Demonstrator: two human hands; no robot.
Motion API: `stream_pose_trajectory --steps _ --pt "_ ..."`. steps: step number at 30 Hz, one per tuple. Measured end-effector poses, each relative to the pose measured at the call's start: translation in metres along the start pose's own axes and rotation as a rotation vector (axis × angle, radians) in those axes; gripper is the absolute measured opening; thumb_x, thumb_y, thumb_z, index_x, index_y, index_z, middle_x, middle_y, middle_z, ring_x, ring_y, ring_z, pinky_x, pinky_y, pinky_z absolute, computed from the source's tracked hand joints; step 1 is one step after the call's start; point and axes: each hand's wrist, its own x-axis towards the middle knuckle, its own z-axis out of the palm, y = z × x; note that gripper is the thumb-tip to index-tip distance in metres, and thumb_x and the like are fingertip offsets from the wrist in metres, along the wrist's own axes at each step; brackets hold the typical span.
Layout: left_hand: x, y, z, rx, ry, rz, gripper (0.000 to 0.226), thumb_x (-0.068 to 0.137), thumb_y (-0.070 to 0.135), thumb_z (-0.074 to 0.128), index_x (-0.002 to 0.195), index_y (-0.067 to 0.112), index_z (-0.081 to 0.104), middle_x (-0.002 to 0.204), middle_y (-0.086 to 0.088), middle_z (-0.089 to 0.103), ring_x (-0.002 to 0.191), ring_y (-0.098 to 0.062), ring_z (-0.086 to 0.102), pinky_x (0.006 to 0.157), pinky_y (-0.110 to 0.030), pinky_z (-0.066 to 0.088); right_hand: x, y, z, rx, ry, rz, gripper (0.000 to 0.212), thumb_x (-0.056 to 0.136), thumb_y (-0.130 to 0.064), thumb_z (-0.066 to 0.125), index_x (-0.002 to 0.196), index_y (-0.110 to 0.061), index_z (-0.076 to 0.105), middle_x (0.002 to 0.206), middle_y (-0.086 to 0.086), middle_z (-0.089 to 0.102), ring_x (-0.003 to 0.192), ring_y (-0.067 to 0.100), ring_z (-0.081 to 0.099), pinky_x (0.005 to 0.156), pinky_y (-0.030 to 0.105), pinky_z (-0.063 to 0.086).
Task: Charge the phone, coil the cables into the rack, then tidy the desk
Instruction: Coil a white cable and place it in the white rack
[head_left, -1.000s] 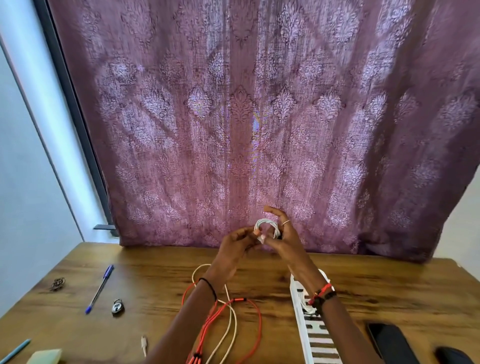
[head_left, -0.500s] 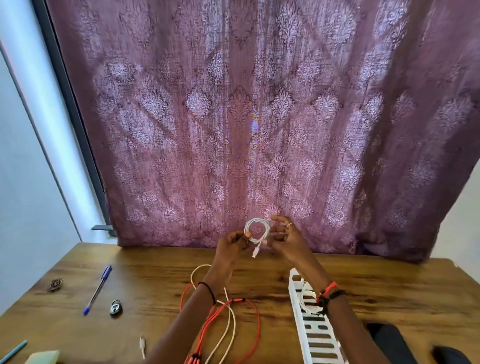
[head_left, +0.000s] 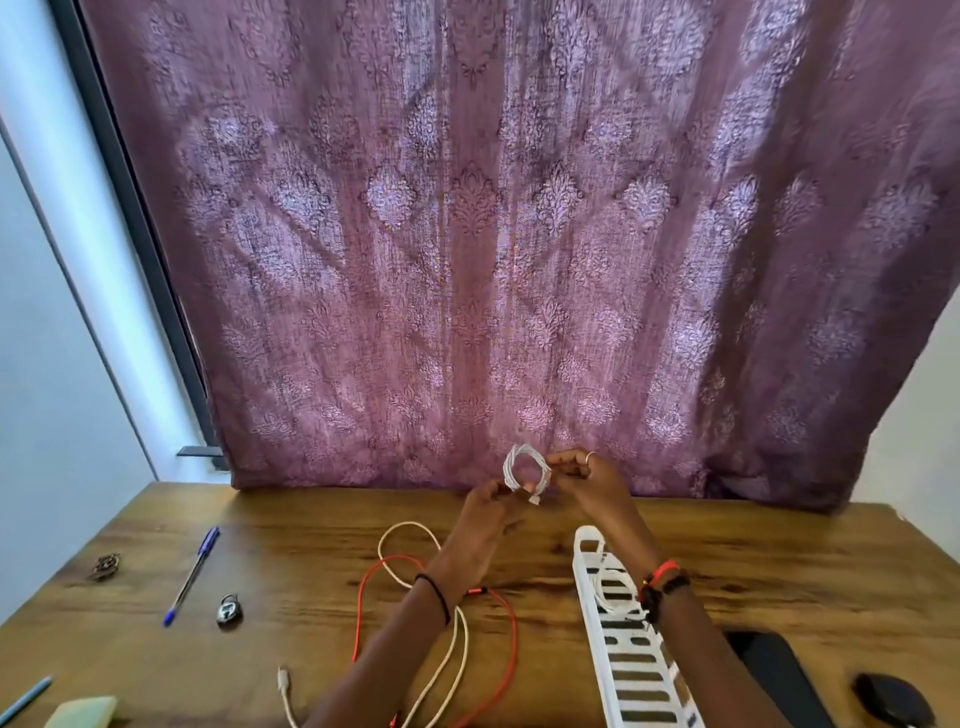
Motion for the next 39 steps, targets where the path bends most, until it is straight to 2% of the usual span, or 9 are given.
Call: stream_pose_trajectory --steps 4,8,11,15,20,24,30,36,39 --pt "-0.001 -0.005 0.002 0.08 -0.072 -0.085 0.009 0.091 0.023 0.059 0.083 0.018 0.062 0.082 0.004 0.064 0.076 -0.008 0.057 0.07 -0.02 0.044 0.004 0.002 -0.026 -0.193 -0.146 -0.036 0.019 0.083 0.0 0.061 0.099 -0.005 0.07 0.09 0.005 0.07 0.078 0.008 0.063 0.066 0.007 0.048" --pt "0.001 -0.007 0.001 0.238 -0.128 -0.071 0.016 0.089 0.028 0.061 0.078 0.017 0.064 0.077 0.004 0.064 0.064 -0.003 0.056 0.062 -0.015 0.044 0.011 0.003 -0.048 -0.51 -0.391 -0.115 0.015 0.084 -0.009 0.065 0.096 -0.012 0.074 0.094 0.004 0.073 0.085 0.009 0.067 0.08 0.024 0.051" --pt "0.003 -0.011 0.008 0.297 -0.236 -0.099 0.017 0.088 0.029 0.061 0.078 0.016 0.066 0.071 0.007 0.068 0.057 0.003 0.058 0.059 -0.011 0.045 0.01 0.004 -0.057 -0.613 -0.49 -0.11 0.014 0.086 -0.008 0.062 0.094 -0.011 0.074 0.095 0.003 0.073 0.069 -0.012 0.059 0.07 0.008 0.045" --pt "0.012 -0.028 0.021 0.331 -0.285 -0.128 0.01 0.089 0.012 0.06 0.082 0.01 0.066 0.065 0.004 0.065 0.053 0.0 0.057 0.056 -0.011 0.047 0.005 0.01 -0.061 -0.691 -0.554 -0.15 0.019 0.088 -0.005 0.059 0.1 -0.011 0.072 0.105 0.004 0.07 0.094 0.011 0.064 0.087 0.026 0.05" --pt "0.023 -0.057 0.036 0.263 -0.168 -0.125 0.007 0.087 0.004 0.062 0.08 0.002 0.064 0.067 -0.004 0.065 0.056 -0.005 0.063 0.061 -0.016 0.053 -0.006 0.031 -0.068 -0.61 -0.273 -0.153 0.027 0.084 -0.008 0.065 0.11 -0.004 0.066 0.11 0.008 0.058 0.102 0.019 0.057 0.087 0.024 0.043" --pt "0.027 -0.081 0.05 0.182 -0.091 -0.153 0.006 0.088 0.005 0.061 0.089 0.0 0.063 0.06 0.0 0.065 0.054 -0.003 0.063 0.057 -0.015 0.052 -0.023 0.056 -0.077 -0.462 0.134 0.139 0.023 0.077 -0.024 0.074 0.085 -0.003 0.069 0.088 0.012 0.069 0.073 0.016 0.06 0.066 0.028 0.05" --pt "0.023 -0.101 0.07 0.158 -0.131 -0.17 0.008 0.09 0.003 0.058 0.085 0.0 0.062 0.061 -0.001 0.064 0.052 -0.003 0.062 0.055 -0.014 0.051 -0.047 0.084 -0.082 -0.464 -0.019 0.284 0.018 0.076 -0.015 0.076 0.083 0.0 0.07 0.073 0.011 0.07 0.04 -0.009 0.054 0.044 0.005 0.04" --pt "0.021 -0.116 0.07 0.326 -0.084 -0.188 0.006 0.088 0.014 0.064 0.084 0.01 0.064 0.073 -0.002 0.065 0.053 -0.002 0.061 0.052 -0.015 0.048 -0.059 0.092 -0.084 -0.569 -0.007 0.355 0.009 0.081 -0.004 0.067 0.084 0.004 0.068 0.084 0.017 0.07 0.068 0.019 0.062 0.068 0.033 0.055" --pt "0.019 -0.119 0.065 0.485 0.016 -0.121 0.013 0.084 0.012 0.067 0.092 0.01 0.057 0.076 0.003 0.059 0.059 -0.003 0.056 0.051 -0.014 0.044 -0.068 0.094 -0.074 -0.682 -0.039 0.337 0.011 0.085 -0.002 0.058 0.091 0.003 0.067 0.089 0.014 0.07 0.068 0.017 0.057 0.054 0.021 0.043"
